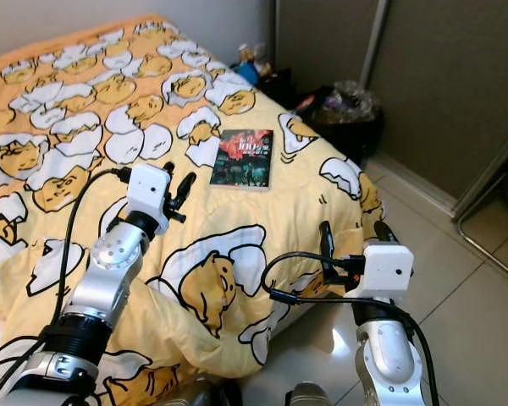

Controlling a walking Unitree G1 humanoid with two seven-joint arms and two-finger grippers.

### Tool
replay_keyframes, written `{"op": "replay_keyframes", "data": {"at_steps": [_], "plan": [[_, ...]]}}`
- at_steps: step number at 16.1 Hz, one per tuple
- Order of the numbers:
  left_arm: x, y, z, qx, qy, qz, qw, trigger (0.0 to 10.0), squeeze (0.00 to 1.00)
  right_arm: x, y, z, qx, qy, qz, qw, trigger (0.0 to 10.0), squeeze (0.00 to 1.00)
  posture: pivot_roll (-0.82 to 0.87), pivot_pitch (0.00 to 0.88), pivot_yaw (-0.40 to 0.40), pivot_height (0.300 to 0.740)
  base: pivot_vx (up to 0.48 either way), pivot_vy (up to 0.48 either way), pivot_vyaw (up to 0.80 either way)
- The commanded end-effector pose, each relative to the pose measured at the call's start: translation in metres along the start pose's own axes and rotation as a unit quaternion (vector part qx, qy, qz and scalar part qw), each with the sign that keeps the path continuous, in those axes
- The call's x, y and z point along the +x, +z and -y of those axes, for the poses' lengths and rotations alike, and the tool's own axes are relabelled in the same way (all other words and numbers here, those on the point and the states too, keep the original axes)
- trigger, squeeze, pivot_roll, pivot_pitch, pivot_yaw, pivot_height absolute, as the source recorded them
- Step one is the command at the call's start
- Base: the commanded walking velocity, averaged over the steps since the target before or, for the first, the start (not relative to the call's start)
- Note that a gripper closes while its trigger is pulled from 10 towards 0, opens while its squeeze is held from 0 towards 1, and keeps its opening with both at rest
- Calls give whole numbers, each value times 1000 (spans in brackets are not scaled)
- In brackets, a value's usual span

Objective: Clean up the room

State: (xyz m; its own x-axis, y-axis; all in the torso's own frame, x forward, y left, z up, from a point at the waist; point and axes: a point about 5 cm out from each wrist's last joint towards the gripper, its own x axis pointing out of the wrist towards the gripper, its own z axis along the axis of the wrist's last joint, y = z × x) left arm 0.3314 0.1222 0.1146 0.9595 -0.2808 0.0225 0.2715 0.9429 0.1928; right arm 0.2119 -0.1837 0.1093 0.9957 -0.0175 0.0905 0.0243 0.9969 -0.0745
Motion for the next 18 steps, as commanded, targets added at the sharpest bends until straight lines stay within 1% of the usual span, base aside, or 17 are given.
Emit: {"op": "replay_keyframes", "data": {"at_steps": [1, 2, 4, 8, 13, 14, 16, 18], "plan": [[-3, -12, 0, -10, 7, -30, 999, 10000, 1000, 1, -3, -1, 11, 3, -10, 1000, 10000, 0, -134, 31, 108, 740, 0, -480, 0], [-2, -13, 3, -17, 5, -32, 999, 10000, 1000, 1, -4, -2, 11, 6, -11, 1000, 10000, 0, -135, 33, 105, 740, 0, -480, 0], [1, -11, 5, -20, 7, -30, 999, 10000, 1000, 2, -4, -3, 11, 9, -10, 1000, 10000, 0, -137, 34, 105, 740, 0, -480, 541], [6, -12, 1, -33, 22, -46, 998, 10000, 1000, 1, -4, -5, 1, 16, -9, 1000, 10000, 0, -143, 38, 107, 740, 0, -476, 569], [12, -9, -1, -38, 22, -43, 998, 10000, 1000, 0, -7, -5, -8, 19, -17, 1000, 10000, 0, -146, 35, 108, 740, 0, -469, 475], [13, -8, 1, -27, 14, -37, 999, 10000, 1000, 0, -8, -4, -6, 15, -21, 1000, 10000, 0, -146, 34, 108, 740, 0, -424, 0], [13, -9, 2, -21, 18, -41, 999, 10000, 0, 0, -11, -3, -8, 6, -29, 1000, 10000, 0, -145, 33, 109, 740, 0, 0, 0], [13, -8, 2, -25, 16, -34, 999, 10000, 0, 0, -11, -3, -7, 6, -28, 1000, 10000, 0, -145, 33, 109, 740, 0, 0, 0]]}}
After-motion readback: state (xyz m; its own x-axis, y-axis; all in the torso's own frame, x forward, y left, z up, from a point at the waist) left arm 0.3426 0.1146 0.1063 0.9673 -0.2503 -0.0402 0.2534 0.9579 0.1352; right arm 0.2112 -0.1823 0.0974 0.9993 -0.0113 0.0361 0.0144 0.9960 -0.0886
